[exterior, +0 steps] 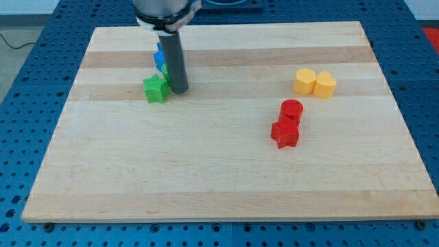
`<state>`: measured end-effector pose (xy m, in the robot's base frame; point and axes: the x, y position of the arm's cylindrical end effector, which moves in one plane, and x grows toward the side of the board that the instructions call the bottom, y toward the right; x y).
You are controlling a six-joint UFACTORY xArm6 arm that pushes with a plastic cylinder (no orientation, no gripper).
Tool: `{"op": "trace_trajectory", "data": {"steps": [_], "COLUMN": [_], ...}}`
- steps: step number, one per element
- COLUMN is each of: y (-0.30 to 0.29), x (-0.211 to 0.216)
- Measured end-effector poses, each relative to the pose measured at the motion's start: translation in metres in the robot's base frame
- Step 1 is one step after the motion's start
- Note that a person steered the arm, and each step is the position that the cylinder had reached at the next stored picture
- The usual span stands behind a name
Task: Adjust the green circle in between the blue cube and green star
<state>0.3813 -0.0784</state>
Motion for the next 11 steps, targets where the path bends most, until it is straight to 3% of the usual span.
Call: {"op": "trace_trajectory", "data": {"steps": [2,11], "y": [0.085,-0.028], "x": [-0.008,-0.047]}}
